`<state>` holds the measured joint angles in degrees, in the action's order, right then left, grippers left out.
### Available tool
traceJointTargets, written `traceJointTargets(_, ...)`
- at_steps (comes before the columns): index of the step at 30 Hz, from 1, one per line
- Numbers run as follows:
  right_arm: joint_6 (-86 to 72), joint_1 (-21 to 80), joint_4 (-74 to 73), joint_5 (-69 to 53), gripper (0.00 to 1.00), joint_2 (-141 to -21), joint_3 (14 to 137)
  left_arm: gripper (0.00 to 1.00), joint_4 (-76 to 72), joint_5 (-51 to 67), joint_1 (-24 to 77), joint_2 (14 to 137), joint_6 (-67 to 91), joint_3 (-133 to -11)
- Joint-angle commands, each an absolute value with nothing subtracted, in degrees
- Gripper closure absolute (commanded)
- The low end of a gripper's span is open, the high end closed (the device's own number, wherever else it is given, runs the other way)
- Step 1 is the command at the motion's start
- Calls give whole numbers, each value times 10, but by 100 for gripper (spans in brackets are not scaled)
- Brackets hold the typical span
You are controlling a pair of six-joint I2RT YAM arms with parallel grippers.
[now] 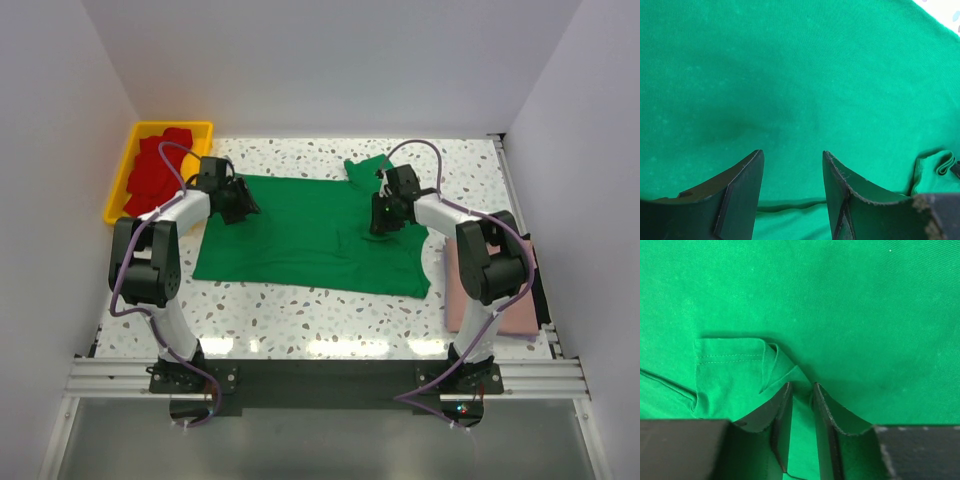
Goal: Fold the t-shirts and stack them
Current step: Fold the tshirt
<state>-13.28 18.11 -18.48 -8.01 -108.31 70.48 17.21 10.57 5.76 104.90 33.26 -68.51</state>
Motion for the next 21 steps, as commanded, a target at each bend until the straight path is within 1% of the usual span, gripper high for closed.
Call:
traceJointTargets(1, -127, 185, -186, -66, 75, -1056, 702, 45, 149, 117, 57, 1042, 318, -678)
traceJointTargets(6, -132, 185, -184, -62, 84, -1054, 694, 45, 149, 117, 57, 1041, 319, -677)
traceJointTargets(7, -133, 185, -183, -61, 88, -1053, 693, 45, 149, 117, 57, 1041, 319, -677)
traceJointTargets(10, -136, 186, -177, -55, 93, -1042, 685, 45, 149, 117, 57, 1041, 319, -677)
traceJointTargets(16, -147, 185, -158, -26, 98, -1008, 668, 45, 150, 115, 57, 1041, 319, -677)
traceJointTargets(21, -162, 185, -132, -2, 99, -989, 659, 45, 150, 113, 57, 1042, 319, -678)
